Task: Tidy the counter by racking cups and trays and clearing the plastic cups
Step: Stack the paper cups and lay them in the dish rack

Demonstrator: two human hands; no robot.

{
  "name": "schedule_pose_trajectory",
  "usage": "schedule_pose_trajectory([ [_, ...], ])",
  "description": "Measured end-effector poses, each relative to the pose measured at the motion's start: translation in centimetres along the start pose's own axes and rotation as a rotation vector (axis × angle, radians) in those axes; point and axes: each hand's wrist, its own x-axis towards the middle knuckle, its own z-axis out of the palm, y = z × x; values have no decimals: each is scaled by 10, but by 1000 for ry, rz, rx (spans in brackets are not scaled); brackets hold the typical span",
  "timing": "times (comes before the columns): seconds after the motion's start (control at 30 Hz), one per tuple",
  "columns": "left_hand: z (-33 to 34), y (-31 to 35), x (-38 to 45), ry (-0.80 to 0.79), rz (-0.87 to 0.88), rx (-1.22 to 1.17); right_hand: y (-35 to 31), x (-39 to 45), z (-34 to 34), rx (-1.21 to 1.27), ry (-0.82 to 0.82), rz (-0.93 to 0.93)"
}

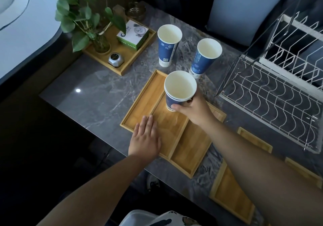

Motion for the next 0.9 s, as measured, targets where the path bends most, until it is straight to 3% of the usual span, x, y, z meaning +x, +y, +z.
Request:
schedule_pose_trajectory([
  [0.2,-1,-1,-1,-30,13,19,-27,4,-19,118,132,-49],
  [0.37,-3,-1,-1,-32,15,0,-96,54,-88,207,497,-263],
  [0.5,-5,0,-2,-39,0,-3,-111,95,-118,170,623,-262],
  [0.67,-11,2,-2,-26,-7,-19,-70,115,-109,126,645,-96],
  [0.9,-9,2,-2,-19,-13,-11,-8,123,-89,107,491,71],
])
